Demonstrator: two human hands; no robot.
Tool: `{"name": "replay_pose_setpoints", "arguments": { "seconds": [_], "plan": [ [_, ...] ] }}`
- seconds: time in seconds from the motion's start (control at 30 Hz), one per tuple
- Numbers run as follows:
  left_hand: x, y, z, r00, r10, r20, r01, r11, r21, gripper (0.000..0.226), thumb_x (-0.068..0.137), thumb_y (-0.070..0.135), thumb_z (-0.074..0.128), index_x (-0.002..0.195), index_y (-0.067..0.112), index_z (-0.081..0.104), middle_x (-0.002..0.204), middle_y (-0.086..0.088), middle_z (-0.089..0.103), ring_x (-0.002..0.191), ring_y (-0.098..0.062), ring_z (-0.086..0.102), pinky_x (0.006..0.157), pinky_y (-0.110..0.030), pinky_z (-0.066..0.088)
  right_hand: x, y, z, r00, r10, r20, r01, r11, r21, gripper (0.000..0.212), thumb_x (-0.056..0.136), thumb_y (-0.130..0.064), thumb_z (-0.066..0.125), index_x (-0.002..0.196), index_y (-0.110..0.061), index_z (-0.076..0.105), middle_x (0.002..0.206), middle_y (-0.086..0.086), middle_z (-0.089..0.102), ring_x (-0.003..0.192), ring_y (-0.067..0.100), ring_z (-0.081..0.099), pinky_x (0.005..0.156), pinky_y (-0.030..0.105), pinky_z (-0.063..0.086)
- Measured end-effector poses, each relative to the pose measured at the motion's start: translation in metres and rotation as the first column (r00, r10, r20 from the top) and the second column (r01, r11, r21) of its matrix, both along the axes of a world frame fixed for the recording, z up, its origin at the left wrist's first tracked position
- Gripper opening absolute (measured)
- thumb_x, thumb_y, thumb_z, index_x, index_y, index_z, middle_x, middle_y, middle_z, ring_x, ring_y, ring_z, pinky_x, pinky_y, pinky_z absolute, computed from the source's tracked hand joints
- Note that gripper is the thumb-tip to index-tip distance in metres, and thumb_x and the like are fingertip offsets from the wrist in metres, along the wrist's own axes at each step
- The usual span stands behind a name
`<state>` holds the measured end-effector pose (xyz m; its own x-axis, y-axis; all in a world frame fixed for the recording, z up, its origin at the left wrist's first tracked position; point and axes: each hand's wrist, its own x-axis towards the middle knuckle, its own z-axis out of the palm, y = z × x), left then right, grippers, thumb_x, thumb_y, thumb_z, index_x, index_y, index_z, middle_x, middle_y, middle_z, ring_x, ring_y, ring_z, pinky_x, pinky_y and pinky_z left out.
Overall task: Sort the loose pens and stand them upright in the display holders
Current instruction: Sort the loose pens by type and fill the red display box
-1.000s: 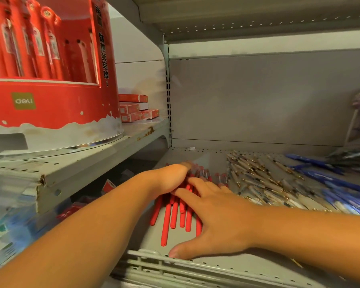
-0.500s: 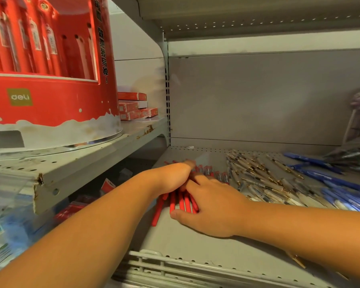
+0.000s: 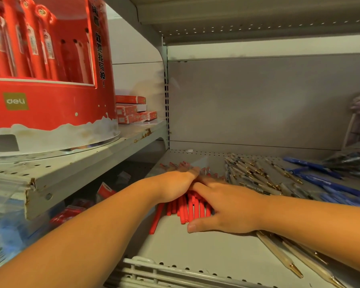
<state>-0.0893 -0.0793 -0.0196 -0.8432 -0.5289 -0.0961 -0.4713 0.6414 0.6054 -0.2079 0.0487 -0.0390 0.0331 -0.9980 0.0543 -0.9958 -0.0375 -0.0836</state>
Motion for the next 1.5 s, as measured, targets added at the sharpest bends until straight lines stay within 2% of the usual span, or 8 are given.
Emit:
{"name": "replay_pose_setpoints", "arguments": {
  "seconds": [0.17, 0.37, 0.6, 1.0, 1.1, 1.23, 1.33, 1.5],
  "plan": [
    [0.003, -0.003, 0.006, 0.999, 0.030, -0.036, -0.036, 0.987, -0.154, 0.058, 0.102, 0.058, 0.021, 0.148, 0.027, 0.037, 0.156, -0.006, 0.035, 0.144, -0.025, 0.030, 0.115, -0.042, 0.025, -0.011, -0.009, 0.014, 0.989, 0.108, 0.100, -0.097, 0.990, -0.105, 0.064, 0.081, -0.083, 0.038, 0.136, -0.052, 0.029, 0.133, -0.023, 0.042, 0.110, -0.010, 0.043, 0.088, 0.009, 0.036],
    [0.032, -0.013, 0.010, 0.991, -0.096, 0.097, 0.109, 0.983, -0.145, 0.075, 0.086, 0.070, 0.054, 0.150, 0.041, 0.029, 0.154, 0.009, 0.040, 0.137, -0.013, 0.042, 0.115, -0.033, 0.031, -0.054, -0.064, 0.031, 0.981, -0.139, 0.138, 0.165, 0.966, -0.200, 0.030, 0.086, -0.052, 0.049, 0.096, -0.029, 0.065, 0.100, -0.010, 0.060, 0.094, 0.011, 0.059, 0.074, 0.027, 0.048],
    [0.030, -0.006, 0.000, 0.985, -0.107, 0.137, 0.124, 0.984, -0.126, 0.080, 0.071, 0.077, 0.065, 0.139, 0.048, 0.036, 0.126, 0.014, 0.059, 0.113, -0.010, 0.059, 0.105, -0.039, 0.045, -0.045, -0.144, 0.028, 0.933, -0.292, 0.212, 0.291, 0.956, 0.037, 0.040, 0.085, -0.060, 0.061, 0.094, -0.022, 0.068, 0.093, 0.005, 0.066, 0.083, 0.019, 0.060, 0.071, 0.029, 0.048],
    [0.030, -0.003, -0.009, 0.954, -0.051, 0.295, 0.105, 0.980, -0.172, 0.107, 0.062, 0.090, 0.057, 0.145, 0.060, -0.004, 0.159, 0.021, 0.002, 0.145, -0.021, 0.021, 0.117, -0.045, 0.028, -0.024, -0.184, 0.042, 0.942, -0.319, -0.106, 0.336, 0.881, 0.332, 0.023, 0.092, -0.033, 0.055, 0.084, -0.013, 0.062, 0.080, 0.002, 0.053, 0.068, 0.014, 0.052, 0.055, 0.025, 0.039],
    [0.029, -0.001, -0.010, 0.949, -0.049, 0.312, 0.103, 0.982, -0.158, 0.111, 0.065, 0.087, 0.058, 0.144, 0.059, -0.015, 0.160, 0.021, -0.019, 0.150, -0.020, 0.006, 0.119, -0.047, 0.020, -0.023, -0.188, 0.039, 0.936, -0.314, -0.159, 0.352, 0.853, 0.385, 0.035, 0.095, -0.029, 0.051, 0.121, -0.009, 0.064, 0.111, 0.012, 0.062, 0.093, 0.023, 0.061, 0.074, 0.028, 0.047],
    [0.027, 0.001, -0.013, 0.950, -0.038, 0.310, 0.090, 0.984, -0.156, 0.114, 0.066, 0.087, 0.057, 0.144, 0.057, -0.021, 0.159, 0.018, -0.026, 0.151, -0.019, -0.005, 0.121, -0.050, 0.013, -0.023, -0.192, 0.038, 0.932, -0.302, -0.200, 0.356, 0.866, 0.351, 0.041, 0.096, -0.026, 0.050, 0.129, -0.004, 0.059, 0.116, 0.013, 0.059, 0.093, 0.023, 0.060, 0.070, 0.028, 0.046],
    [0.026, 0.002, -0.014, 0.955, -0.033, 0.294, 0.091, 0.978, -0.187, 0.113, 0.069, 0.086, 0.056, 0.144, 0.055, -0.024, 0.159, 0.015, -0.029, 0.151, -0.020, -0.009, 0.122, -0.048, 0.009, -0.027, -0.195, 0.037, 0.927, -0.310, -0.212, 0.364, 0.882, 0.300, 0.051, 0.098, -0.027, 0.051, 0.142, -0.003, 0.046, 0.141, 0.016, 0.051, 0.122, 0.028, 0.054, 0.096, 0.032, 0.046],
    [0.025, 0.006, -0.017, 0.971, -0.063, 0.233, 0.120, 0.963, -0.242, 0.103, 0.074, 0.084, 0.051, 0.139, 0.061, -0.026, 0.155, 0.013, -0.039, 0.146, -0.021, -0.030, 0.117, -0.045, -0.006, -0.036, -0.192, 0.036, 0.933, -0.356, -0.056, 0.360, 0.916, 0.175, 0.044, 0.096, -0.019, 0.052, 0.137, -0.001, 0.048, 0.114, 0.013, 0.060, 0.105, 0.027, 0.059, 0.079, 0.030, 0.046]
  ]
}}
